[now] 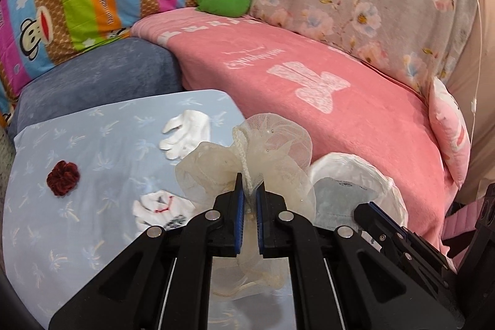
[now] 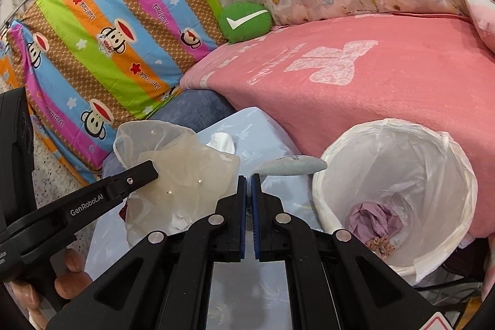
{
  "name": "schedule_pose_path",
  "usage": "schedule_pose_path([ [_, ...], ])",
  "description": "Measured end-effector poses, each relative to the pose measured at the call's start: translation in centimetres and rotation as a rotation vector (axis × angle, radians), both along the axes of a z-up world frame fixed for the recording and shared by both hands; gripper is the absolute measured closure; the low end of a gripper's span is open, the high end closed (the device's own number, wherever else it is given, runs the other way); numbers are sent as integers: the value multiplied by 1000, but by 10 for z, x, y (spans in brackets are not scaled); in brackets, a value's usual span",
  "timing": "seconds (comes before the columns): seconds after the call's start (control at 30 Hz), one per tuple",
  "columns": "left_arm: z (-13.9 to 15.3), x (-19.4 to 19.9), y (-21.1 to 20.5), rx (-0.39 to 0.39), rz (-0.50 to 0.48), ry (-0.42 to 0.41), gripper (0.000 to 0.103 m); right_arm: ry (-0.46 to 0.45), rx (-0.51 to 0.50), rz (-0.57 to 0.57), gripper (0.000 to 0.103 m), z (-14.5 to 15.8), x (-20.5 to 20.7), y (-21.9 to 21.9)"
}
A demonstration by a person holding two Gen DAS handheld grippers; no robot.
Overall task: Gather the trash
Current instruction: 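Carry the tulle pouch and grey pouch in both tools over the white bin, then open both tools to drop the tulle and grey pouches into the bin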
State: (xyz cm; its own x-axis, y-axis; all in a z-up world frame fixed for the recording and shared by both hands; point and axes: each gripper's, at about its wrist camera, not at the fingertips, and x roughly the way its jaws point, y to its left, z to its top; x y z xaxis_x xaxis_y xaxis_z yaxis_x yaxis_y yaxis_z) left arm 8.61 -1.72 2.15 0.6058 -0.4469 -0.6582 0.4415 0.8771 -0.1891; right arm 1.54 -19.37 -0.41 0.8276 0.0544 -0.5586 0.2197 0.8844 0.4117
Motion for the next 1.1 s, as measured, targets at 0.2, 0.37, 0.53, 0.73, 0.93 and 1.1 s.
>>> schedule_pose_path([
  [0.2,-1,-12,-34,31,-67,-6,96,-1,9,-71,99,-3,-24,-35],
  [0.37,-4,-21,-58,54,-110,-8,96,-2,23,-131,99,-6,-39,-60],
  [0.53,-6,-27,-79,71,-149,-6,96,-1,29,-173,99,-7,-49,-78],
  [0.73,-8,-35,-103,89,-201,-8,96,2,28,-203,99,-9,-56,-90],
  [0.93,-11,-38,-122,93,-249,-4,96,2,25,-227,99,-9,-64,-99],
  [1.1,-10,-39,-130,63,-263,-1,94,3,26,-238,99,-10,-67,-104],
])
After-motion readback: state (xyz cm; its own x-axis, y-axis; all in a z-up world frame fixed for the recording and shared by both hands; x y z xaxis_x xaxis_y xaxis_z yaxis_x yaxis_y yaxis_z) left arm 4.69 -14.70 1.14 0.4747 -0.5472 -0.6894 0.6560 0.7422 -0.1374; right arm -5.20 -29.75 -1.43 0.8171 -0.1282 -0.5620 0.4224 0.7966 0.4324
